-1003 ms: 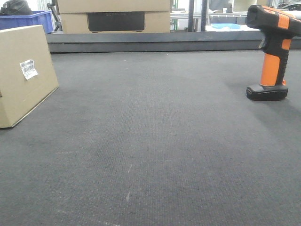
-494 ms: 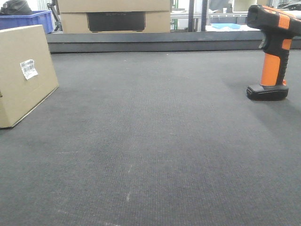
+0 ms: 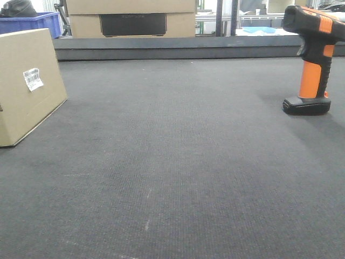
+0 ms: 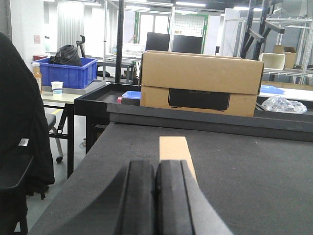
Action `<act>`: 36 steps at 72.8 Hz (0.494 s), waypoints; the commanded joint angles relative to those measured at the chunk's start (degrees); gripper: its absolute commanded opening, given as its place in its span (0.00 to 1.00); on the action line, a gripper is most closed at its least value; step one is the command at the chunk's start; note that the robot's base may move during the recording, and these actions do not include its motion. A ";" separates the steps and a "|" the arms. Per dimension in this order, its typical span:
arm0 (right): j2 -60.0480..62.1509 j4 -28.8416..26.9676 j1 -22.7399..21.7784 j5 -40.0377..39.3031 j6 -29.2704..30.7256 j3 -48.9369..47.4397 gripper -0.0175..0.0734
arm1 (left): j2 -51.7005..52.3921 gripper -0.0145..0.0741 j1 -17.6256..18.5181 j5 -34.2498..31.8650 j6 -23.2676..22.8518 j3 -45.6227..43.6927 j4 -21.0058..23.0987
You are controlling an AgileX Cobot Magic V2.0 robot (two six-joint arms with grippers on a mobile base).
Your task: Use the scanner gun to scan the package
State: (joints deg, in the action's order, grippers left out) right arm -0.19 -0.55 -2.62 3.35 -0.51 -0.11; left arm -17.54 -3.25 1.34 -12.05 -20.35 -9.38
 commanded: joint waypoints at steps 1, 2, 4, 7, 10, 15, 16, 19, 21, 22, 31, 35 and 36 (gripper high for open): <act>0.19 0.55 -0.36 -0.78 -0.10 0.11 0.01 | 0.25 0.04 -0.10 -0.87 -0.40 -0.01 0.38; 0.19 0.55 -0.36 -0.78 -0.10 0.11 0.01 | 0.25 0.04 -0.10 -0.87 -0.40 -0.01 0.38; 0.19 0.55 -0.36 -0.78 -0.10 0.11 0.01 | 0.39 0.04 -0.10 -0.87 -0.40 0.13 0.38; 0.19 0.55 -0.36 -0.78 -0.10 0.11 0.01 | 0.62 0.04 -0.10 -0.63 -0.40 0.12 0.38; 0.19 0.55 -0.36 -0.78 -0.10 0.11 0.01 | 0.66 0.04 -0.10 -0.82 -0.40 0.12 0.38; 0.19 0.55 -0.36 -0.78 -0.10 0.11 0.01 | 0.76 0.04 -0.10 -0.38 -0.40 0.37 -0.27; 0.19 0.55 -0.36 -0.78 -0.10 0.11 0.01 | 0.76 0.04 -0.10 -0.38 -0.40 0.50 -0.39; 0.19 0.55 -0.36 -0.78 -0.10 0.11 0.01 | 1.45 0.04 0.15 -0.70 -0.40 1.05 -0.39; 0.19 0.55 -0.36 -0.78 -0.10 0.11 0.01 | 1.83 0.04 0.43 -0.70 -0.40 1.90 -0.39; 0.19 0.55 -0.36 -0.78 -0.10 0.11 0.01 | 2.06 0.04 0.63 -0.70 -0.40 2.39 -0.39; 0.19 0.55 -0.36 -0.78 -0.10 0.11 0.01 | 5.72 0.04 3.83 -3.15 6.48 9.29 3.70; 0.19 0.55 -0.36 -0.78 -0.10 0.11 0.01 | 8.15 0.04 5.29 -3.81 7.62 13.09 4.75; 0.19 0.55 -0.36 -0.78 -0.10 0.11 0.01 | 8.72 0.04 5.52 -3.81 7.62 13.77 4.75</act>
State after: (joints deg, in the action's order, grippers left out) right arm -0.19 -0.55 -2.62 3.39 -0.51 -0.11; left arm -11.17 0.80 -0.54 -6.41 -9.95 -6.25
